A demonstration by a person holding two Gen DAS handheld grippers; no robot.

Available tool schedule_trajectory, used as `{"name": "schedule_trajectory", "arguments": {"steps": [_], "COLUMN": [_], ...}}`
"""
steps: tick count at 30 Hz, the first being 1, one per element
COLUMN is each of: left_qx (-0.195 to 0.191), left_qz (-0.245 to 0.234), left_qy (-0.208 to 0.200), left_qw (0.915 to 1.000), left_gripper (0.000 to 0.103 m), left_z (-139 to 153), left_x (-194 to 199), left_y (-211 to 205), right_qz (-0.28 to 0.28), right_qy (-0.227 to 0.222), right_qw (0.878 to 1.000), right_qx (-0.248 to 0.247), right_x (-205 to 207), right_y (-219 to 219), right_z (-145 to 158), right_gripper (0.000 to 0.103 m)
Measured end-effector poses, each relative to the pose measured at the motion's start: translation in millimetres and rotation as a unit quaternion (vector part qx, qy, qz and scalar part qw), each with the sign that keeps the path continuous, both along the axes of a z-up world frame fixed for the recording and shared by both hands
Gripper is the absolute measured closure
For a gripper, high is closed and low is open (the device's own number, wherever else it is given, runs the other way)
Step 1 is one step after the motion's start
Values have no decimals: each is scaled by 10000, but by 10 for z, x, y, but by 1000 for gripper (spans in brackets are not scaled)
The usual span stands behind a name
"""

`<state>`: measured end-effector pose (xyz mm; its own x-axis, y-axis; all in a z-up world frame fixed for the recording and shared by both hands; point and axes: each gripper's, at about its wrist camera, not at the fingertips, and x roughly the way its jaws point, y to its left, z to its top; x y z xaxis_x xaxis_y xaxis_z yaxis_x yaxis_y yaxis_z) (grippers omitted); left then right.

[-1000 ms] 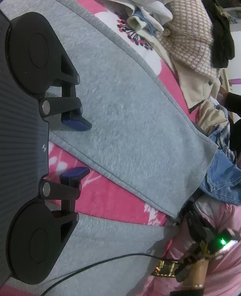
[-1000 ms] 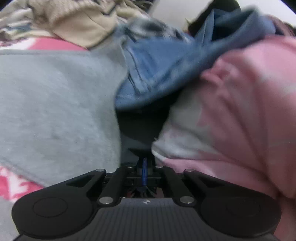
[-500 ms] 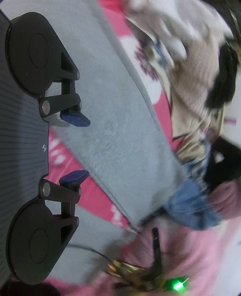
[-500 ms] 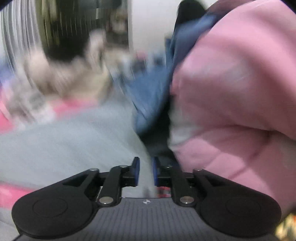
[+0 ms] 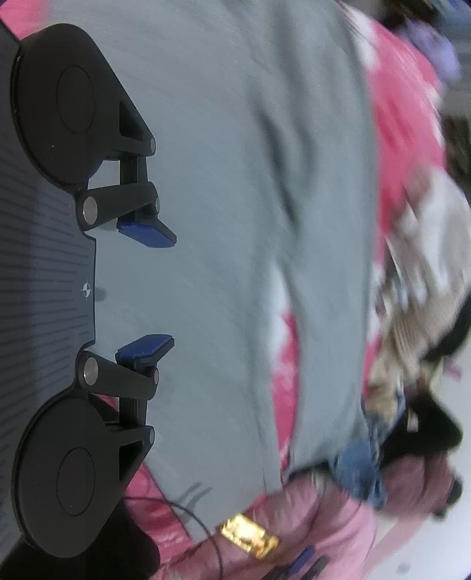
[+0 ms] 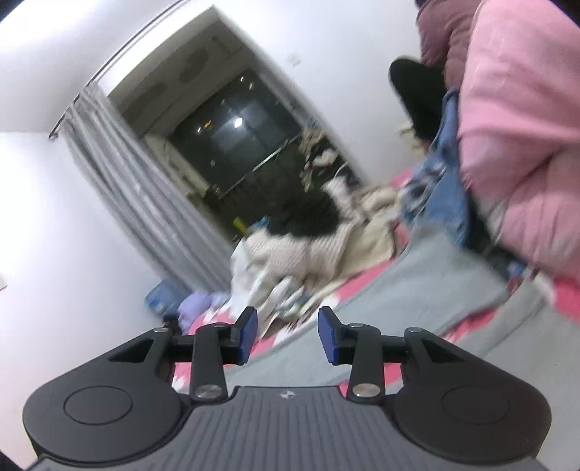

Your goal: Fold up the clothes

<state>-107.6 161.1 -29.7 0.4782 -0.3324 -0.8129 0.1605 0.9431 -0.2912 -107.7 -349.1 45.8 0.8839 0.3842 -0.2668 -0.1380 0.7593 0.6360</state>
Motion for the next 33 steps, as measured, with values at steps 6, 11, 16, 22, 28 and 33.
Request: {"name": "schedule_trajectory", "arguments": {"steps": [6,11,16,22,28,33], "left_qx": [-236,-544,-1056,-1166,-1305,-1094], "left_qz": [1323,2185,2806,2948,3260,3357], "left_qy": [560,593,287,10,-166,-308], "left_qw": [9893,9725,9536,9484,9362,9351], "left_gripper": [50,50,49,49,49,49], "left_z": [-310,-491,-604,-659,-655,-660], "left_x": [-504,-702,-639,-558,-585,-597], "left_y": [476,789,1009,1091,1155,1114], "right_qz": [764,1068,896,431,190,-209], "right_qy": [650,1570,2315,2924,3658,4126], "right_qw": [9936,9766,9520,9272,8982,8756], "right_qx": [510,1011,1789,2299,2429,2503], "right_x": [-184,-247,-345,-454,-433,-422], "right_y": [418,559,547,469,519,541], "right_z": [-205,-530,-957,-1229,-1460,-1636], "right_gripper": [63,62,61,61,60,53]}}
